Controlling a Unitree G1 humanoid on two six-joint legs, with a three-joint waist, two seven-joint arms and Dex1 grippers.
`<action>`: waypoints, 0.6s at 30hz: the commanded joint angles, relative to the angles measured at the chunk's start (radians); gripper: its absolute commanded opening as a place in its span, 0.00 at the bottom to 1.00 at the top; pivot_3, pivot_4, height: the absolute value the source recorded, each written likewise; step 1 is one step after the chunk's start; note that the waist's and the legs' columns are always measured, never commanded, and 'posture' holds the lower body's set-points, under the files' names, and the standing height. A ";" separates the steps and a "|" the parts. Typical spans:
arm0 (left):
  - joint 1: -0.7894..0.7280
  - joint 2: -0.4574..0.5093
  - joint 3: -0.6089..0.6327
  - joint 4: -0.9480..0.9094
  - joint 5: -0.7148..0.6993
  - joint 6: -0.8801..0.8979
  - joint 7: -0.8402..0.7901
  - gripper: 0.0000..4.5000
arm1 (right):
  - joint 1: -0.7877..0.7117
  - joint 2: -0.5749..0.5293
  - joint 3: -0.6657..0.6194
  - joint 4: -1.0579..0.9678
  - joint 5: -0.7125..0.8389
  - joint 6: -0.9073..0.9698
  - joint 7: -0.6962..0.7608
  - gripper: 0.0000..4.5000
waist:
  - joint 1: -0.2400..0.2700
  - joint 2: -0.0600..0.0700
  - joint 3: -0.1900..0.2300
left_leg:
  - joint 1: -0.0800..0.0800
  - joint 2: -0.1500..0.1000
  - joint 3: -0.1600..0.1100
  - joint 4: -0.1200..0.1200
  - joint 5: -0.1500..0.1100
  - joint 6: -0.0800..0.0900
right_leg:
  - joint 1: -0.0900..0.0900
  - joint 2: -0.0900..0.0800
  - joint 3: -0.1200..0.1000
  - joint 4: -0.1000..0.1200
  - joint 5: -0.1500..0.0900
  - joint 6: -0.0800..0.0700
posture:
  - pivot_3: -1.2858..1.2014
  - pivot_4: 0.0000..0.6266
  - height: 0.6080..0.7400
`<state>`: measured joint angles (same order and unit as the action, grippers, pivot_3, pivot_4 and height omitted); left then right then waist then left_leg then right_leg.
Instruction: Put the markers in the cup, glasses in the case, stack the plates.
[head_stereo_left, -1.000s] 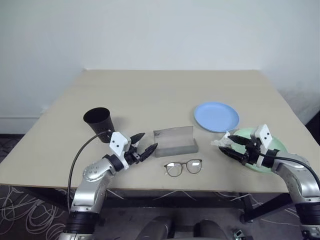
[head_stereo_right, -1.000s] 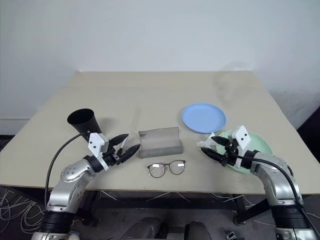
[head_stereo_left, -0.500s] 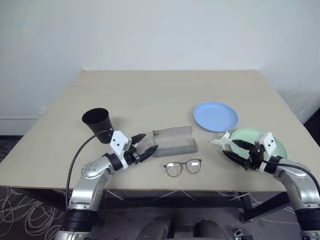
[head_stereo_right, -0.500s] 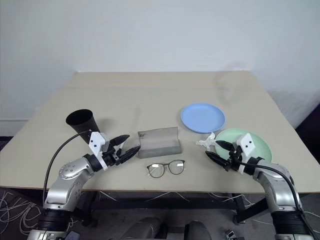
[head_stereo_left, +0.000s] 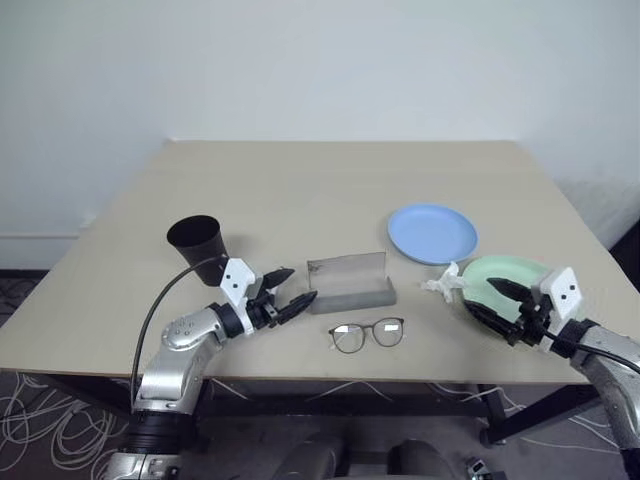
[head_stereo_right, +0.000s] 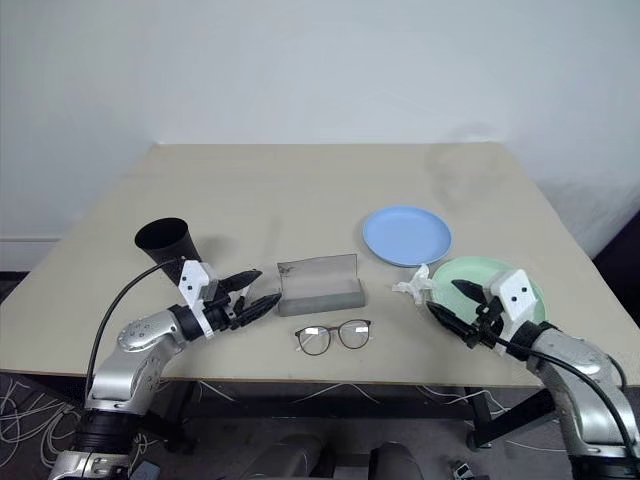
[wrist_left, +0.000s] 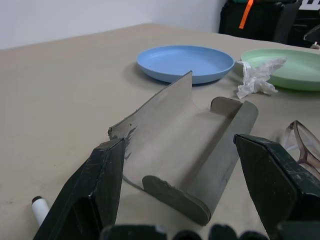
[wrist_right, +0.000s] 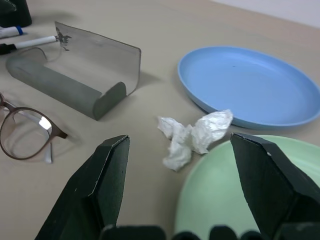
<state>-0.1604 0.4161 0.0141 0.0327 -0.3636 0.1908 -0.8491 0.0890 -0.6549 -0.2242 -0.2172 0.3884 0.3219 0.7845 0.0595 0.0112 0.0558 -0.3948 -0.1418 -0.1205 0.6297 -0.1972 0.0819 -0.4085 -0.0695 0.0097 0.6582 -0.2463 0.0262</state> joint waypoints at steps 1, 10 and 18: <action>-0.034 -0.024 -0.026 -0.003 0.008 -0.023 -0.004 0.81 | 0.002 -0.015 -0.011 -0.035 -0.022 0.014 -0.030 0.78 | 0.000 0.000 0.000 | 0.000 0.000 0.000 0.000 0.000 0.000 | 0.000 0.000 0.000 0.000 0.000 0.000 | 0.52 0.00 0.97; -0.068 -0.061 -0.049 0.044 0.027 -0.056 -0.002 0.81 | -0.008 0.079 0.087 -0.040 -0.142 0.047 -0.202 0.78 | 0.000 0.000 0.000 | 0.000 0.000 0.001 0.000 0.000 0.000 | 0.000 0.000 0.001 0.000 0.000 0.000 | 0.52 0.00 0.97; -0.077 -0.071 -0.047 0.059 0.040 -0.072 0.001 0.81 | -0.047 0.133 0.170 -0.026 -0.266 0.049 -0.320 0.78 | 0.000 -0.001 0.000 | 0.000 0.000 0.001 0.001 0.000 0.000 | 0.000 0.001 0.001 0.000 0.000 0.000 | 0.52 0.00 0.97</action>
<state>-0.2116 0.3447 -0.0349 0.0970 -0.3270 0.1405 -0.8496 0.0651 -0.5220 -0.0451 -0.2240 0.1442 0.3782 0.4891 0.0593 0.0107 0.0557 -0.3946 -0.1416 -0.1197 0.6305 -0.1972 0.0818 -0.4087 -0.0689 0.0103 0.6587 -0.2458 0.0265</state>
